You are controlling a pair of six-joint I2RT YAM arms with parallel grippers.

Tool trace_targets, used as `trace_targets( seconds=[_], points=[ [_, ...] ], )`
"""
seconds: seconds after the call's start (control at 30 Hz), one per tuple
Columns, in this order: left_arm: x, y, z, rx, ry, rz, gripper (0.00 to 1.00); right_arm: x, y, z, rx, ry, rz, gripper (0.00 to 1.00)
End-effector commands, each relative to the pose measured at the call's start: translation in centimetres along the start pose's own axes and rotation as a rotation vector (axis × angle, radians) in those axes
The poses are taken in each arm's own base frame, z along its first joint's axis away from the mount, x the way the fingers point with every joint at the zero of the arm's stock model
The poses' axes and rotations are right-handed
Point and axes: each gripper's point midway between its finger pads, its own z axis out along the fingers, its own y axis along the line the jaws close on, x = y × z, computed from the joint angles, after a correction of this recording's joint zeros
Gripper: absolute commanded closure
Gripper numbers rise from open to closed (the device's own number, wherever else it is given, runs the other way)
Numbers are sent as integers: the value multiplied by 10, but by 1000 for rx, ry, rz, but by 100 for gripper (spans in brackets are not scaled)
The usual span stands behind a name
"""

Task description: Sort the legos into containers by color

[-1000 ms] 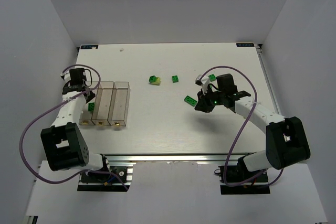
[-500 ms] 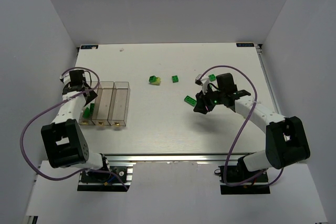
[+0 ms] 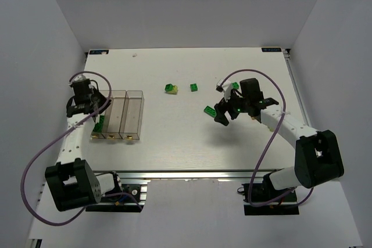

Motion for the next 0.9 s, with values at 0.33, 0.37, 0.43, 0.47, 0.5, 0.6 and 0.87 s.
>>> trace_targets(
  seconds=[0.33,0.37,0.43,0.47,0.5,0.6,0.87],
  points=[
    [90,-129,-64,581,193,69,42,-22,-33,32,117,112,3,16],
    [92,-129,-65,586,194,66,42,-20,-35,36,134,128,11,16],
    [97,-129,-66,588,200,58,41,-19,-35,49,136,151,20,16],
    [96,-130,-68,593,196,58,41,-16,-35,52,129,166,28,16],
    [96,-130,-69,596,193,61,41,-15,-34,56,125,172,38,17],
    [90,-131,-74,592,178,74,40,-7,-37,69,131,213,43,18],
    [76,-134,-83,580,144,81,39,15,-40,94,109,300,24,25]
  ],
)
